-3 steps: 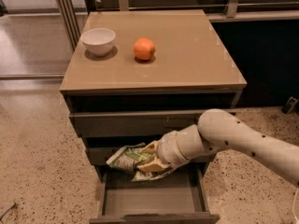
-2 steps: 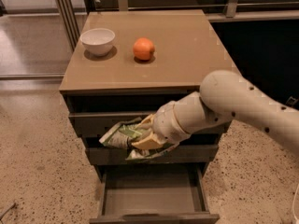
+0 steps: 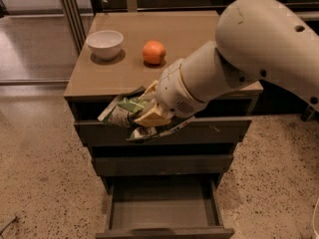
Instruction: Pick green jalapeno chip bag from bottom drawer and place on counter
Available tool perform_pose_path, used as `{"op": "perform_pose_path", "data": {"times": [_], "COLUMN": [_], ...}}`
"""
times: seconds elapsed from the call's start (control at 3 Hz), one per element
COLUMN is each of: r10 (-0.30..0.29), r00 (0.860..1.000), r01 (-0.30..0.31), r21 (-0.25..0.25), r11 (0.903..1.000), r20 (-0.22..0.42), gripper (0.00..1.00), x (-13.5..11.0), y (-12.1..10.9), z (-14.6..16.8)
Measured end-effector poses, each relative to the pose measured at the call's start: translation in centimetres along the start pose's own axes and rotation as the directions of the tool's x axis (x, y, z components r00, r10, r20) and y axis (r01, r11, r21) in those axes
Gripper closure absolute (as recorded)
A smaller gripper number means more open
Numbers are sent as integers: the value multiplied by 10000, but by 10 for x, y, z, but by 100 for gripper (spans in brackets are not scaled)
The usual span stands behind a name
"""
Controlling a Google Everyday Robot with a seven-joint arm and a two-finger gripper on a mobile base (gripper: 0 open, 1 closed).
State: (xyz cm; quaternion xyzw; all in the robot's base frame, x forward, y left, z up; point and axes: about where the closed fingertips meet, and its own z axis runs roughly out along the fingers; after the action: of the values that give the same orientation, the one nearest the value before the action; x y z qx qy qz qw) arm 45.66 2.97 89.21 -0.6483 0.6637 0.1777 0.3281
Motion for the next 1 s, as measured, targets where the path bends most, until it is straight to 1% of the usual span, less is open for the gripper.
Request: {"op": "perform_pose_path", "data": {"times": [0.33, 0.67, 1.0], "r10": [220, 395, 395], "r00": [9995, 9932, 9932], "r01": [-232, -560, -560], "r21": [598, 1524, 1524], "r11": [9979, 9867, 9867], "r20": [217, 1091, 1091], "gripper": [100, 100, 100], "x": [18, 39, 39], "y": [-22, -74, -74], "z": [-20, -55, -55]}}
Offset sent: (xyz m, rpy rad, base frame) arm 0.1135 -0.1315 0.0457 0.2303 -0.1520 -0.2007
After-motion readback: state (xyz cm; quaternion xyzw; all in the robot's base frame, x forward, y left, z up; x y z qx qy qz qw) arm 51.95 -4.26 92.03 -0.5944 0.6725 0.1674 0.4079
